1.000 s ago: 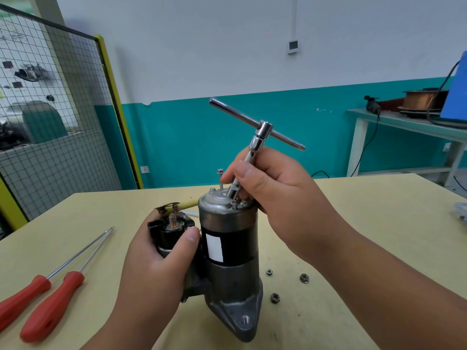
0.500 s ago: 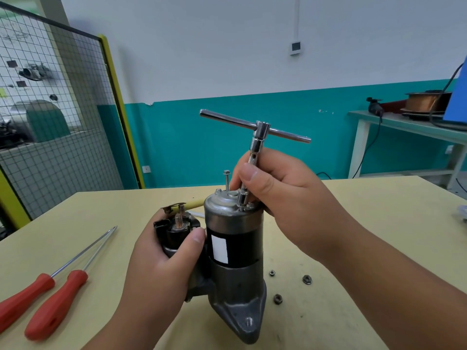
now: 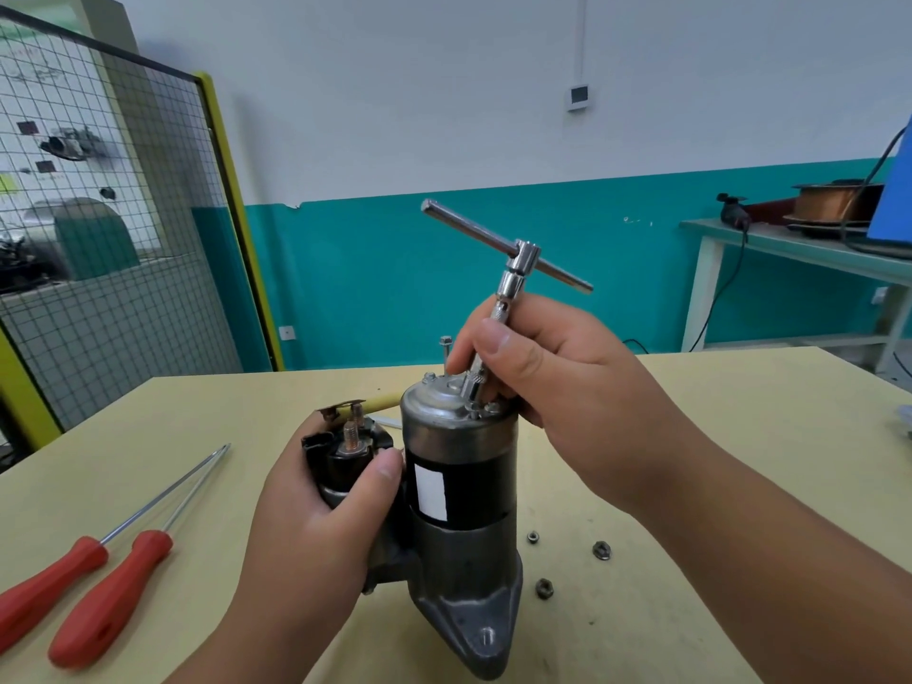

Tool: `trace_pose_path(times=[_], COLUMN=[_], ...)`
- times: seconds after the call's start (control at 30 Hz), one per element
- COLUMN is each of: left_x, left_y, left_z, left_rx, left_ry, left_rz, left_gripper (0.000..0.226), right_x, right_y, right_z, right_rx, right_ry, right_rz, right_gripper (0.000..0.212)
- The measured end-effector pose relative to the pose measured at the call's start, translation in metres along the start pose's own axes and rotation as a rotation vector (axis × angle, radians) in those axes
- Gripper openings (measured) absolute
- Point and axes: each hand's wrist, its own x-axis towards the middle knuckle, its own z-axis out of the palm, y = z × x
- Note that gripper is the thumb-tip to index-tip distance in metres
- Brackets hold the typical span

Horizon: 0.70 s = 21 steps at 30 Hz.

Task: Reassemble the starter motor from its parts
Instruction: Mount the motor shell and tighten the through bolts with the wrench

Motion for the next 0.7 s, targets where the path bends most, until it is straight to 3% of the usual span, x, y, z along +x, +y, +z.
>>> trace_pose_path(times=[0.3, 0.7], left_x=[-0.0003, -0.0004], left_y=[-0.0013, -0.0055], left_z=[-0.0010, -0.0010], left_rx=[0.002, -0.009], left_ry=[0.002, -0.007], left_rz=[-0.007, -0.009], left_gripper=[0.049, 0.047], right_x=[-0.0023, -0.0008], right_y=[-0.0081, -0.0069], right_z=[-0.0070, -0.0081], right_rx=[0.031, -0.072], right_ry=[-0.113, -0.122], right_rz=[-0.013, -0.020], right_gripper=[0.026, 0.027])
